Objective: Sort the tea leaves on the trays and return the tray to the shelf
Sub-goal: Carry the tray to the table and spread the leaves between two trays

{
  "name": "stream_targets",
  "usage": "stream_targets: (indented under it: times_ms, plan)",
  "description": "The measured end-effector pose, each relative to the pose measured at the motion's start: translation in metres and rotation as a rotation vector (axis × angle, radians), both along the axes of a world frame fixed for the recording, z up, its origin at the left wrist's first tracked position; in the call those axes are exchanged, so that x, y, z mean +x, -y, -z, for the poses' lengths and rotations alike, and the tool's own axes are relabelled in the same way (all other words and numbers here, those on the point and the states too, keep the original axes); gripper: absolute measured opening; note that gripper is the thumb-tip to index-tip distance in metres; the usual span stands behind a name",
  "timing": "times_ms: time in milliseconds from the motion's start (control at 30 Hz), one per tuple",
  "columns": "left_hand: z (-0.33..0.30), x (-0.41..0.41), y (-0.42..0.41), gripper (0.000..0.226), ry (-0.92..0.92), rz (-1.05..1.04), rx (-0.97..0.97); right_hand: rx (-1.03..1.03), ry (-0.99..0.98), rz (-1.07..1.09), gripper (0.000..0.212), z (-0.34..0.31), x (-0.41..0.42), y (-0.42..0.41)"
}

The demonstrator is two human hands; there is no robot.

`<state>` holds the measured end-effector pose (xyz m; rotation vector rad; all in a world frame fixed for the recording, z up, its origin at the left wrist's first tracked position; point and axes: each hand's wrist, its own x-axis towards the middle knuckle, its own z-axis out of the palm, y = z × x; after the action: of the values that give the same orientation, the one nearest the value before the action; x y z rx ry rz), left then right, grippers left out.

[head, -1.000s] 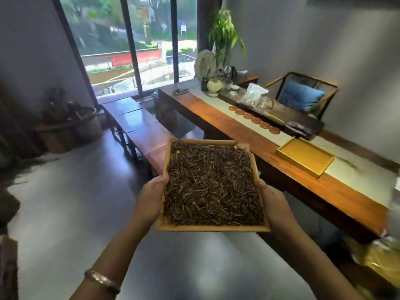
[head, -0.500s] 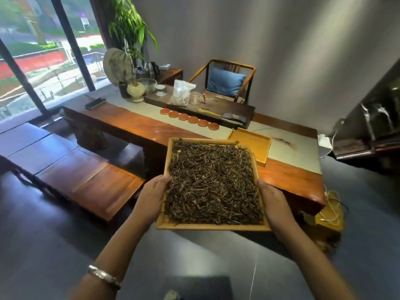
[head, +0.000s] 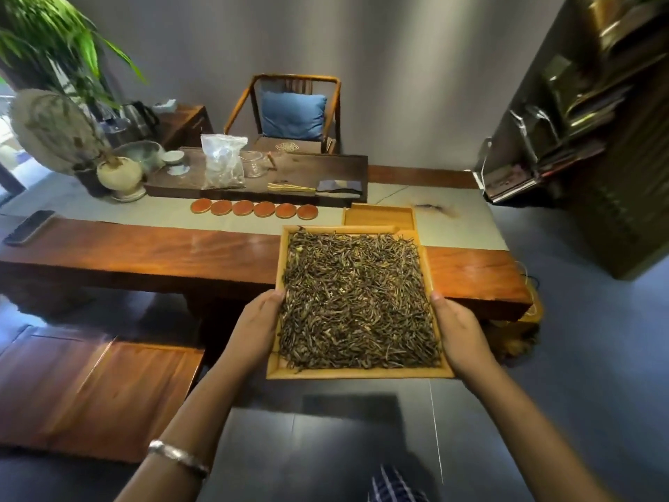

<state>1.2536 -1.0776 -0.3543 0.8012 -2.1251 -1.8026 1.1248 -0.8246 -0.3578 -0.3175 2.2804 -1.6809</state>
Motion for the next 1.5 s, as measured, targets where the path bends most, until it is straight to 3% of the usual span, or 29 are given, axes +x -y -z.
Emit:
stream_targets:
  times_ms: [133, 400, 500, 667, 900, 1100, 1267, 1500]
  plan:
    - [0.006, -0.034, 0.017, 0.034, 0.008, 0.037, -0.101, 0.031, -0.036, 0.021, 0.045, 0.005, -0.022, 0.013]
    - [0.035, -0.124, 0.045, 0.037, 0.054, 0.004, -0.124, 0.097, -0.095, -0.035, 0.058, 0.023, -0.113, 0.046]
    - [0.045, -0.162, 0.053, 0.042, 0.066, -0.049, -0.052, 0.115, -0.082, -0.053, 0.065, 0.034, -0.155, 0.061]
    - [0.048, -0.224, 0.069, 0.036, 0.086, -0.092, -0.082, 0.128, -0.061, -0.104, 0.068, 0.046, -0.216, 0.077]
    - [0.07, -0.278, 0.08, 0.036, 0.107, -0.093, 0.027, 0.14, 0.022, -0.004, 0.047, 0.072, -0.272, 0.09]
    - [0.097, -0.295, 0.089, 0.035, 0.19, -0.072, 0.063, 0.25, 0.098, -0.118, 0.039, 0.082, -0.299, 0.087]
    - [0.119, -0.301, 0.101, 0.039, 0.269, -0.039, 0.08, 0.438, -0.121, -0.123, 0.017, 0.084, -0.323, 0.096]
    - [0.134, -0.312, 0.112, 0.041, 0.302, -0.013, 0.102, 0.642, -0.458, -0.461, 0.041, 0.087, -0.334, 0.139]
